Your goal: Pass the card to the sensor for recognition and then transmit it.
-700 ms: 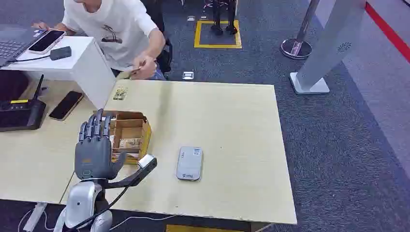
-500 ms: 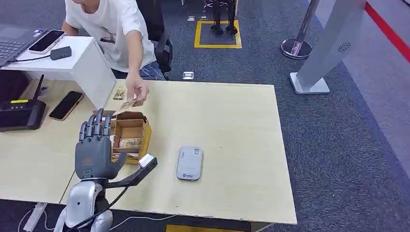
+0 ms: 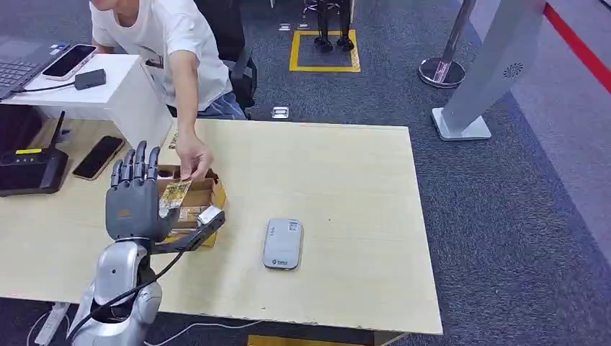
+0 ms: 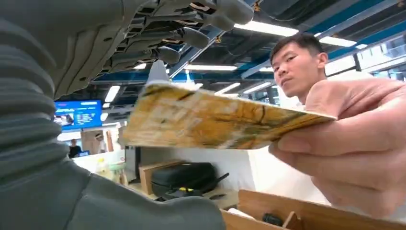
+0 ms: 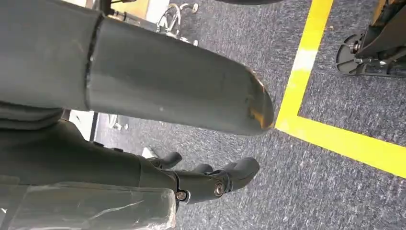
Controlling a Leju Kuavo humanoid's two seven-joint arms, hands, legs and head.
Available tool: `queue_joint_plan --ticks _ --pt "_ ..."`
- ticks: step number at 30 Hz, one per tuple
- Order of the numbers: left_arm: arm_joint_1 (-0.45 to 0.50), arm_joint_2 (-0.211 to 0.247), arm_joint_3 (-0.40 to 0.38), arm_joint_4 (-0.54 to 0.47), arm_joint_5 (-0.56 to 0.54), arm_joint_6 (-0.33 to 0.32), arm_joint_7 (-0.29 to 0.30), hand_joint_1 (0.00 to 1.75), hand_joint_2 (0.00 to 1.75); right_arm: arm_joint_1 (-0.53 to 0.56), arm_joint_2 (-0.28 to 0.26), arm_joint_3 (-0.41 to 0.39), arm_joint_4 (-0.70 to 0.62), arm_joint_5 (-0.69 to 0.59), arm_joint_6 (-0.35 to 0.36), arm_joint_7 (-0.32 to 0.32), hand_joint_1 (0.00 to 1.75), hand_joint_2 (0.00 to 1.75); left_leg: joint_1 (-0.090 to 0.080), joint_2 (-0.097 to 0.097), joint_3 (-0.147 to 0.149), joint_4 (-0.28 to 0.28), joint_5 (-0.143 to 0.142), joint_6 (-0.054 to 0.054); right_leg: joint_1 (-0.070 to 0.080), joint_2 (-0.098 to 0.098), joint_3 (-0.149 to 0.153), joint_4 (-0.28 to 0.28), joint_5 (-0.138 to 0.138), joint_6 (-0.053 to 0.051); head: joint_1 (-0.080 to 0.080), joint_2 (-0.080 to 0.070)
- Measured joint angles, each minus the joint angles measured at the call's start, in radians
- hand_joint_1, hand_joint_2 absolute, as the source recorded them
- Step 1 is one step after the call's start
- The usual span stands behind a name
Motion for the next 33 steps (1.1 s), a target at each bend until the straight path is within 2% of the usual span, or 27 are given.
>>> queue_joint_plan --ticks 18,24,30,33 --pt "-0.022 0.000 0.000 0.040 0.000 -0.006 0.003 0.00 1.75 -0.001 0.000 0.008 0.001 0.005 0.006 0.000 0.00 0.00 0.000 0.000 0.000 0.000 0.000 0.000 0.000 0.000 0.000 0.000 0.000 0.000 0.000 0.000" --pt "-0.003 0.007 -0.010 0.030 0.000 -0.022 0.035 0.00 1.75 0.000 0.000 0.008 0.001 -0.003 0.005 -0.003 0.00 0.00 0.000 0.000 0.000 0.000 0.000 0.000 0.000 0.000 0.000 0.000 0.000 0.000 0.000 0.000" --pt "0.051 0.033 -0.097 -0.030 0.000 -0.045 0.091 0.00 1.75 0.000 0.000 0.005 0.001 -0.018 0.004 0.000 0.00 0.00 0.000 0.000 0.000 0.000 0.000 0.000 0.000 0.000 0.000 0.000 0.000 0.000 0.000 0.000" --pt "0.068 0.037 -0.137 -0.052 0.000 -0.044 0.099 0.00 1.75 0.000 0.000 0.002 0.001 -0.018 0.005 0.000 0.00 0.00 0.000 0.000 0.000 0.000 0.000 0.000 0.000 0.000 0.000 0.000 0.000 0.000 0.000 0.000"
